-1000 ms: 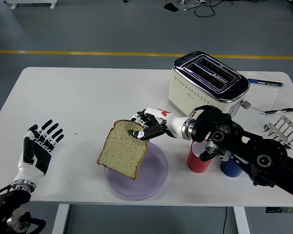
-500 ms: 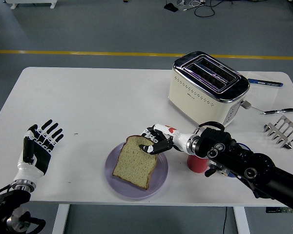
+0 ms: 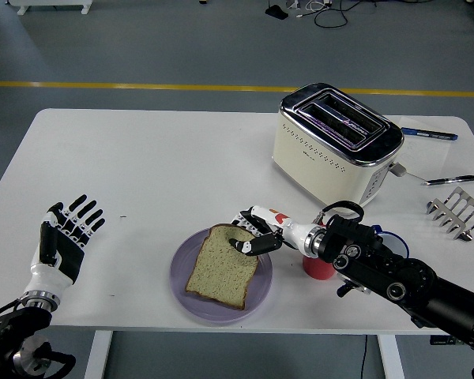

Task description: Push plate across desktop,pick up the break from the machine,place the break in the plate

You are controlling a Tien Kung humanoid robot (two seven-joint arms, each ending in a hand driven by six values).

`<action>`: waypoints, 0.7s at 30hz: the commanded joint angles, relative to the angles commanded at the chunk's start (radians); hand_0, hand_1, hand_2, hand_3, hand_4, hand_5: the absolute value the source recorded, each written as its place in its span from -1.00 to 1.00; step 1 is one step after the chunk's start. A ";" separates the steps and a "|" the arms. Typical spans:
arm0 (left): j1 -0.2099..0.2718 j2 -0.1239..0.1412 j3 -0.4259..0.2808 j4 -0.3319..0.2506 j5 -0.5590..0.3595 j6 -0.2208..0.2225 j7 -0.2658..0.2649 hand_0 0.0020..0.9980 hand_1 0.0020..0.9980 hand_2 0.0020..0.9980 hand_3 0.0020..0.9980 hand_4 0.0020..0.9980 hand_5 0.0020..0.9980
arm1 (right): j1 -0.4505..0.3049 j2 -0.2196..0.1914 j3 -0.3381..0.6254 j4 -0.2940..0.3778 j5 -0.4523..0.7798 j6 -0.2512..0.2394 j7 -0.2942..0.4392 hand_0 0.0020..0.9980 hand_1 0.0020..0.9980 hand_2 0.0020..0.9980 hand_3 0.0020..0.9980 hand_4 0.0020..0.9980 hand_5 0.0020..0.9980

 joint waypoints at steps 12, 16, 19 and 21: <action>-0.001 0.000 0.000 -0.002 -0.001 0.005 0.000 0.57 0.52 0.57 0.54 0.01 1.00 | 0.001 0.004 0.004 -0.026 -0.094 -0.038 0.094 0.65 0.64 0.65 0.70 0.42 -0.47; 0.000 0.000 -0.001 -0.002 -0.001 0.005 0.000 0.57 0.52 0.56 0.54 0.00 1.00 | 0.000 -0.001 0.008 -0.026 -0.155 -0.064 0.108 0.75 0.70 0.77 0.76 0.45 -0.43; 0.001 0.000 -0.002 -0.002 -0.001 0.005 0.000 0.57 0.52 0.56 0.54 0.00 1.00 | 0.000 -0.005 0.010 -0.025 -0.204 -0.084 0.113 0.75 0.70 0.77 0.76 0.45 -0.43; 0.001 0.000 -0.003 -0.003 -0.001 0.005 -0.001 0.57 0.51 0.56 0.54 0.00 1.00 | -0.002 -0.009 0.019 -0.018 -0.230 -0.099 0.120 0.75 0.74 0.78 0.78 0.47 -0.42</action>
